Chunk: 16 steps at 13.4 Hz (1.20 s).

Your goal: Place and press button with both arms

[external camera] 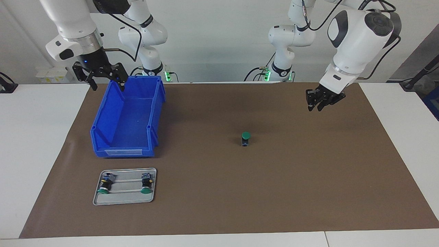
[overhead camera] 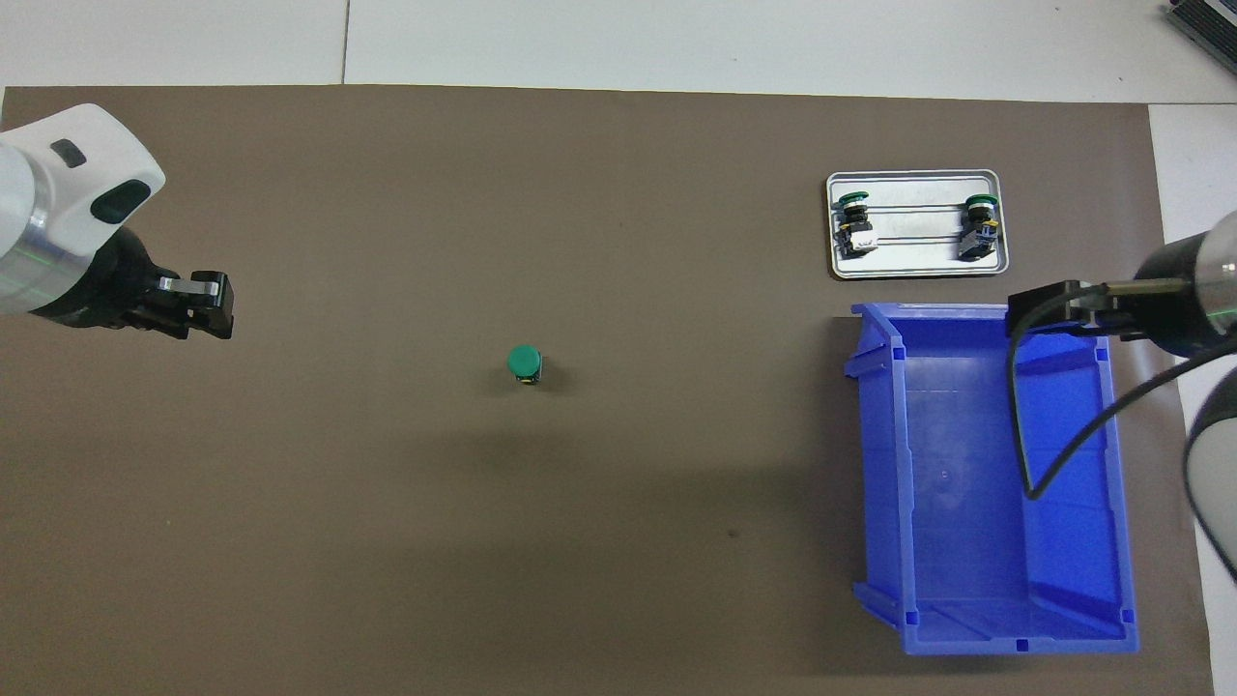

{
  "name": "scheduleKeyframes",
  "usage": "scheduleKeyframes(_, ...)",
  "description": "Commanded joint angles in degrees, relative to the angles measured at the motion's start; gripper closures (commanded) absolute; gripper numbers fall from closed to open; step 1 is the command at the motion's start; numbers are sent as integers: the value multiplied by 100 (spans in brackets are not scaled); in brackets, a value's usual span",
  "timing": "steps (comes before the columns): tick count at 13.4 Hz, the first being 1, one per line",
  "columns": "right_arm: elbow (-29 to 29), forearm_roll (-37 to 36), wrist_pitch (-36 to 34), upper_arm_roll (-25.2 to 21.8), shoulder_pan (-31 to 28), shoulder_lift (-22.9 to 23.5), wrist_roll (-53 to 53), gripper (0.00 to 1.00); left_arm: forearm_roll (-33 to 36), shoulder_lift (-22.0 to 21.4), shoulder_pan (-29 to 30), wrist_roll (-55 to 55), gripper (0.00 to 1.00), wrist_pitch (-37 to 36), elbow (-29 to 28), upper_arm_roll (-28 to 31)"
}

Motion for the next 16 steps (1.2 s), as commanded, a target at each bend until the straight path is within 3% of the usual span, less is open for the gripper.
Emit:
scheduleKeyframes(1, 199, 103, 377, 60, 763, 424, 986, 0, 126, 216, -6, -3, 61, -790, 683, -40)
scheduleKeyframes(3, 470, 112, 788, 78, 1290, 1028, 1784, 0, 126, 164, 3, 6, 59, -959, 702, -40)
scheduleKeyframes(4, 611, 112, 991, 78, 1624, 1379, 2224, 0, 126, 120, 12, 119, 48, -863, 650, -22)
scheduleKeyframes(5, 734, 94, 1159, 78, 1880, 1696, 2629, 0, 126, 33, 21, 355, 23, -723, 414, -13)
scheduleKeyframes(6, 840, 94, 1491, 78, 2161, 1977, 2972, 0, 126, -125, 21, 566, 6, -548, 107, 22)
scheduleKeyframes(7, 867, 85, 1764, 78, 2363, 2198, 3254, 0, 126, -179, 47, 621, 1, -311, -70, 22)
scheduleKeyframes(10, 1192, 50, 2310, 78, 2874, 2945, 4107, 0, 126, -407, 302, 717, 1, 436, -640, 22)
scheduleKeyframes(13, 1307, 6, 3021, 78, 3199, 3648, 4337, 0, 126, -504, 381, 780, 1, 588, -845, 22)
scheduleKeyframes(16, 1202, -3, 3454, 78, 3227, 3791, 4233, 0, 126, -504, 399, 780, 0, 526, -836, 48)
